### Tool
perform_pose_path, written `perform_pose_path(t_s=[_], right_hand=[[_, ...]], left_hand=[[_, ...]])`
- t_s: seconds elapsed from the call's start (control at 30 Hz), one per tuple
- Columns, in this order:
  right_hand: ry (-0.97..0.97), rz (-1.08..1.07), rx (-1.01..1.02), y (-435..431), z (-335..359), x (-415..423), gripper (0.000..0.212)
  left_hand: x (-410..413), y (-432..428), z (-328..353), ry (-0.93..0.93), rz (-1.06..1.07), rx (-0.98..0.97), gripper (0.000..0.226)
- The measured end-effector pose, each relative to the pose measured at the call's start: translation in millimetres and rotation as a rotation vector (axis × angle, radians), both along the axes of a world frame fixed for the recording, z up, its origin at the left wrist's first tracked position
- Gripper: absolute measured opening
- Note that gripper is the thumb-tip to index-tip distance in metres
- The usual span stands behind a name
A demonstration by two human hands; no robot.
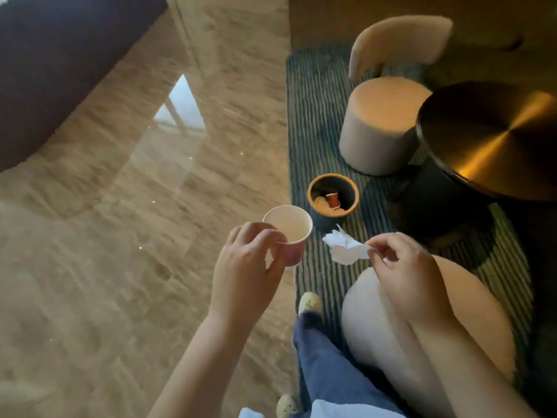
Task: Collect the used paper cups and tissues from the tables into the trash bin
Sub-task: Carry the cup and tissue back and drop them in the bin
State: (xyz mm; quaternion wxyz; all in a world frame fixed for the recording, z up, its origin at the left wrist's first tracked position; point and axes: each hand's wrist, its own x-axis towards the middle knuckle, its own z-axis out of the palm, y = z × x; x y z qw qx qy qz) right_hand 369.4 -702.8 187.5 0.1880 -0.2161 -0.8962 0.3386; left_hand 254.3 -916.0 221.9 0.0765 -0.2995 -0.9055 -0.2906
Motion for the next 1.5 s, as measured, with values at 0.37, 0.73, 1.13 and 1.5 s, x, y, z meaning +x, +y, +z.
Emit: perform_pose_path(t_s=[0.37,0.73,1.13,1.5], right_hand=[[-0.092,-0.201,-0.085,144,-57,-182,0.011],[-0.265,-0.394,-0.092,245,-69,-286,0.016],[-0.584,-0.567,-0.421,304,-260,-389,0.014],[-0.830,-0.589,-0.553,324,-513,-428,0.015]], left_hand=[[-202,144,-20,-0.085,-0.217,-0.204,0.013],[-360,303,-84,-0.260,-0.460,-0.290,0.014],[-485,417,-273,-0.488,-0.677,-0.547,0.021],[-497,464,-527,-0.619,-0.738,-0.789,0.023]])
